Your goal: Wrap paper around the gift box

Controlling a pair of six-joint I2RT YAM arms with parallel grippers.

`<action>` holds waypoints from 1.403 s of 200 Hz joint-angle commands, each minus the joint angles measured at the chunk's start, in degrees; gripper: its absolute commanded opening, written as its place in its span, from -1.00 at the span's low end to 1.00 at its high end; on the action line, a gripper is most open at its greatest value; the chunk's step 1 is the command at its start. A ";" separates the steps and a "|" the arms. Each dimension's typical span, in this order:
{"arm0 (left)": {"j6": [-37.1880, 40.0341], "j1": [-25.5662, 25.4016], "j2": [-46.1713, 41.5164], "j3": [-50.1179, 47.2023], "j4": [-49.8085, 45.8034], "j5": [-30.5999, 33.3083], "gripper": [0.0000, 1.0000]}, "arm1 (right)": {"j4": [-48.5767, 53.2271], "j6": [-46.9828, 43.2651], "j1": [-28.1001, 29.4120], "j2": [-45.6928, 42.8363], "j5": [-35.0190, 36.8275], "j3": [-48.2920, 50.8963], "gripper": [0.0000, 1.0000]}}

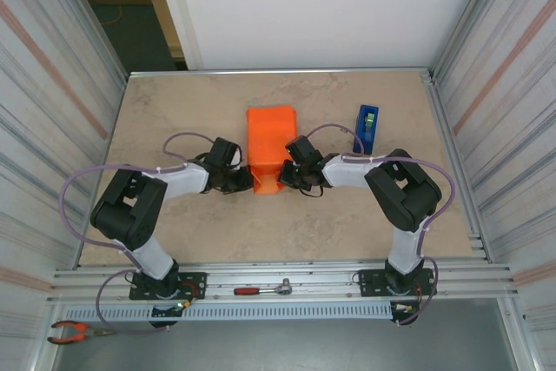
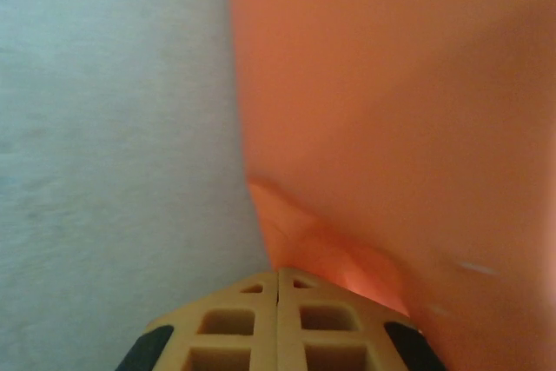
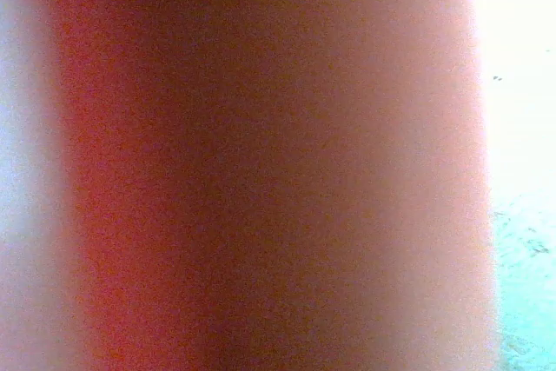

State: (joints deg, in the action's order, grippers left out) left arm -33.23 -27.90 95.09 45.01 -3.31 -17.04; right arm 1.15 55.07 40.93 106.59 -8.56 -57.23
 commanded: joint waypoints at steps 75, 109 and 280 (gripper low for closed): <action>1.07 -1.24 2.14 0.79 8.57 -3.39 -0.95 | 4.57 0.58 1.23 1.97 -0.58 0.06 -1.00; 0.93 -2.17 2.71 1.43 10.18 -3.27 -0.95 | 4.39 0.74 1.27 2.13 -0.85 0.02 -1.00; 0.58 -5.63 2.07 -1.60 11.56 1.97 -0.97 | 4.23 -0.09 1.52 1.28 -2.68 -0.90 -1.00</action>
State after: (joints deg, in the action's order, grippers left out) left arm -33.23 -33.15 99.88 44.47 10.13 -16.60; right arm 1.19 55.07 41.04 106.65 -8.62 -57.39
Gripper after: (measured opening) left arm 0.055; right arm 0.058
